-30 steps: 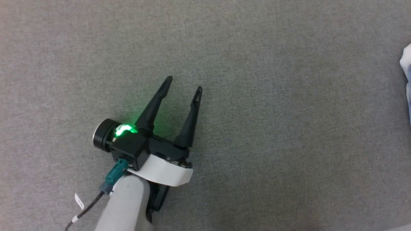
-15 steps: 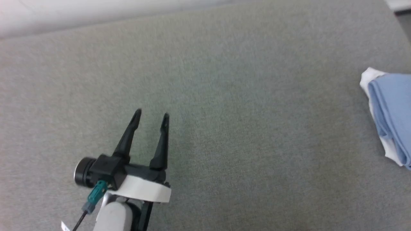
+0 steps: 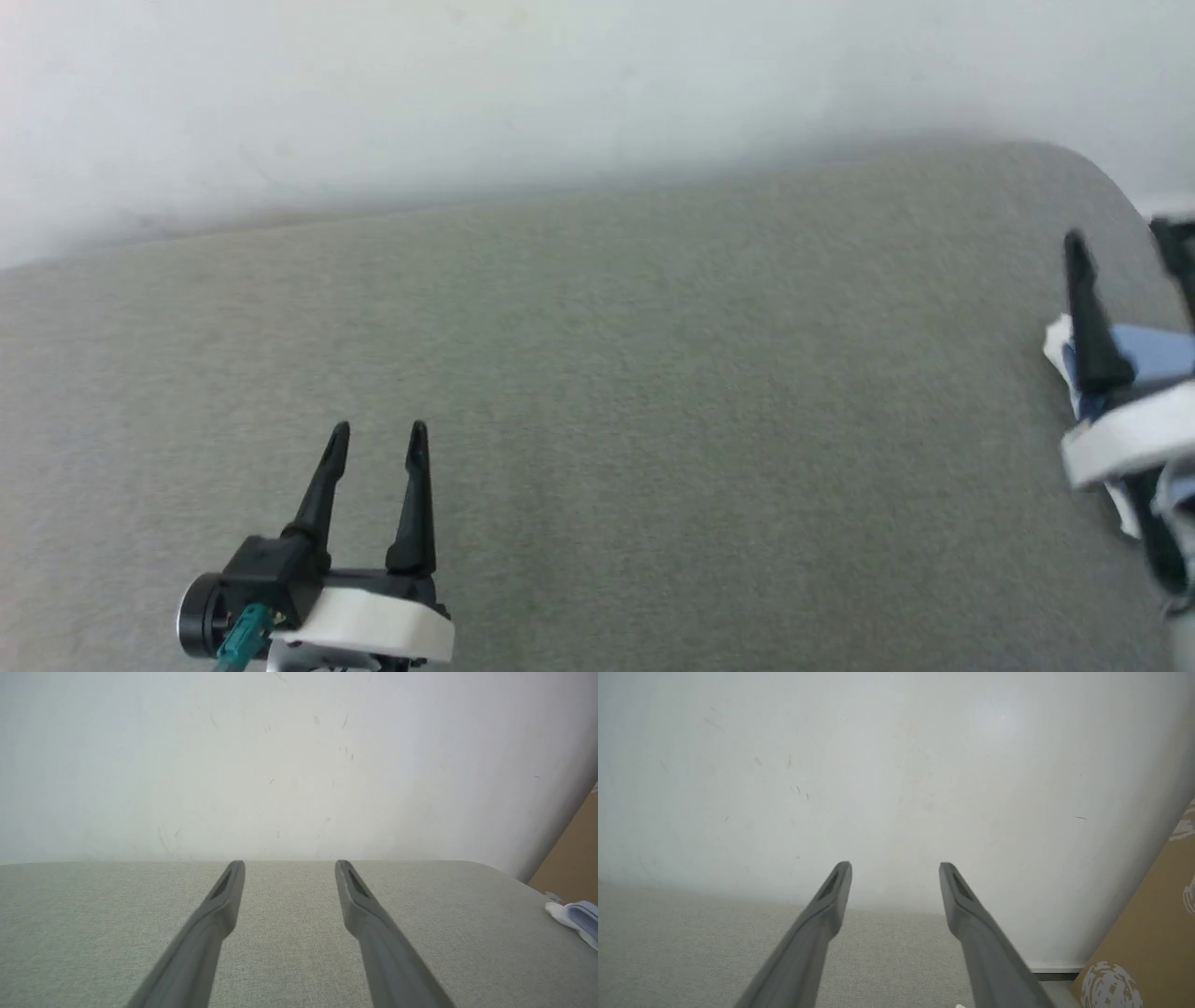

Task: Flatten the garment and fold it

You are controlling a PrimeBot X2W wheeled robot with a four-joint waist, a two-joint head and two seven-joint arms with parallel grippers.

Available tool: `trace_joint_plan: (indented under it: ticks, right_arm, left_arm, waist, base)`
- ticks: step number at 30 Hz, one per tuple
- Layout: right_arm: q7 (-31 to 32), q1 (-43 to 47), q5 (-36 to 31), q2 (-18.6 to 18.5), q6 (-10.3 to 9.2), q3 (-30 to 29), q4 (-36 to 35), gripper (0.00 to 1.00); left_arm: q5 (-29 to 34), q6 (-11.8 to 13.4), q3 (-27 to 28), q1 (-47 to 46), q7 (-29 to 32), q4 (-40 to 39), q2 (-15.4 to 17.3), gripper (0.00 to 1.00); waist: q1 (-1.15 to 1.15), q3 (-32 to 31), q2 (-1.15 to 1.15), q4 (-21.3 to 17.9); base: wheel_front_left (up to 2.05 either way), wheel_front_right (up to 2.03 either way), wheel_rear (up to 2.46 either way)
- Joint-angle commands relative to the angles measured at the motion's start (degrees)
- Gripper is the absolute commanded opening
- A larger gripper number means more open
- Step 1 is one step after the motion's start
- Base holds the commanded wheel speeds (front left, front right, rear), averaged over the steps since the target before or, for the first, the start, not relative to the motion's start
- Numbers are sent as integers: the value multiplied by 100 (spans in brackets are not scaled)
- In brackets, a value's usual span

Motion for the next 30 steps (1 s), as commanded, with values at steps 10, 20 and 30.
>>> trace_joint_plan:
  ticks: [10, 20, 30]
  right_arm:
    - [-523, 1172, -150, 1029, -11, -19, -330, 100]
    - [-972, 1857, -364, 1367, -11, 177, -41, 100]
    - [-1102, 1967, -323, 1436, -11, 271, 122, 100]
  left_arm:
    - [-93, 276, 77, 415, -12, -106, -7, 100]
    - [-7, 400, 56, 643, -12, -90, -7, 100]
    - [12, 390, 55, 672, -12, 57, -7, 100]
  waist:
    - [2, -631, 0, 649]
    - [2, -738, 0, 746]
    - [2, -773, 0, 771]
  base:
    - [0, 0, 0]
    - [0, 0, 0]
    - [0, 0, 0]
